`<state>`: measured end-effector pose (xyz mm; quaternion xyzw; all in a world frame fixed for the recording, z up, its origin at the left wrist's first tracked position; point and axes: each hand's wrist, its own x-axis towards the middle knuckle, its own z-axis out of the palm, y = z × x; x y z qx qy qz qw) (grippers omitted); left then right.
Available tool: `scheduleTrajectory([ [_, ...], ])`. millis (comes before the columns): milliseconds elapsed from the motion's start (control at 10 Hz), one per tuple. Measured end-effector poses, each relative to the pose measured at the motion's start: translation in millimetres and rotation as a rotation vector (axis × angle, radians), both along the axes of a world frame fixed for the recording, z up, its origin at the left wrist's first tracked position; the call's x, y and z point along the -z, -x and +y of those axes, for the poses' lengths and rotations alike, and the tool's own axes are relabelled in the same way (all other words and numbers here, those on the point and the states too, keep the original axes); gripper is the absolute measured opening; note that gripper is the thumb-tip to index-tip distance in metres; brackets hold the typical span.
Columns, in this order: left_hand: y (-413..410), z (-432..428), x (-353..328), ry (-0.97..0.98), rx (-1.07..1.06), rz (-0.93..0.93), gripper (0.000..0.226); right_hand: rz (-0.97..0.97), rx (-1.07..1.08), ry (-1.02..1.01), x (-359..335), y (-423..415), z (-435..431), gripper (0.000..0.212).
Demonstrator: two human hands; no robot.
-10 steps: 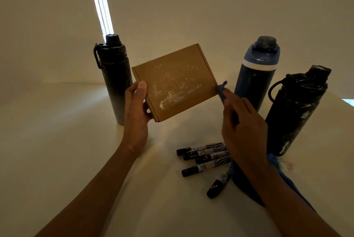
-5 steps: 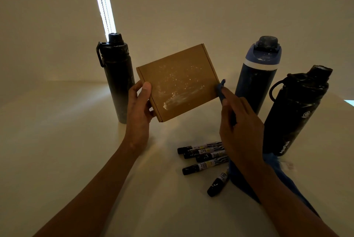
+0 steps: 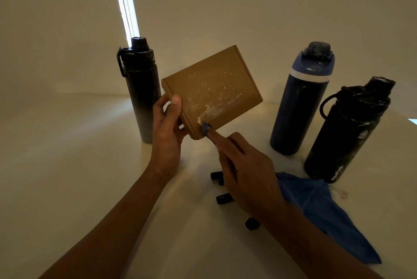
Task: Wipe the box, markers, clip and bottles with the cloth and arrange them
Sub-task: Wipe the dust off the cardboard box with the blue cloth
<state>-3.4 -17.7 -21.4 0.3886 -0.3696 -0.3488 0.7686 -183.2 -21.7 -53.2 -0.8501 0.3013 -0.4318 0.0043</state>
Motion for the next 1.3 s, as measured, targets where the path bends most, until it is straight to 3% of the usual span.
scheduleTrajectory([
  [200,3.6,0.1,-0.3,-0.021,-0.019,-0.055,0.063,0.133,-0.349,0.053,8.6,-10.3,-1.7,0.026],
  [300,1.5,-0.2,-0.5,-0.047,-0.019,-0.078,0.062,0.034,0.036,-0.007,-5.1,7.6,-0.3,0.036],
  [500,-1.7,1.0,-0.2,-0.063,-0.027,-0.102,0.056,-0.155,0.282,0.026,-11.7,36.1,-34.8,0.036],
  [600,-1.6,0.1,0.0,-0.061,0.002,-0.106,0.059,-0.202,0.315,-0.061,-10.3,49.3,-42.0,0.043],
  [700,-0.1,-1.1,-0.5,-0.066,-0.003,-0.104,0.062,-0.203,0.287,0.009,-9.4,38.6,-37.8,0.037],
  [1000,-1.5,-1.6,-0.7,-0.078,-0.016,-0.116,0.065,0.065,0.005,-0.136,-11.4,4.9,16.3,0.042],
  [1300,-3.6,-2.9,2.3,-0.087,0.0,-0.155,0.062,-0.02,0.121,-0.116,-20.5,23.2,0.1,0.046],
])
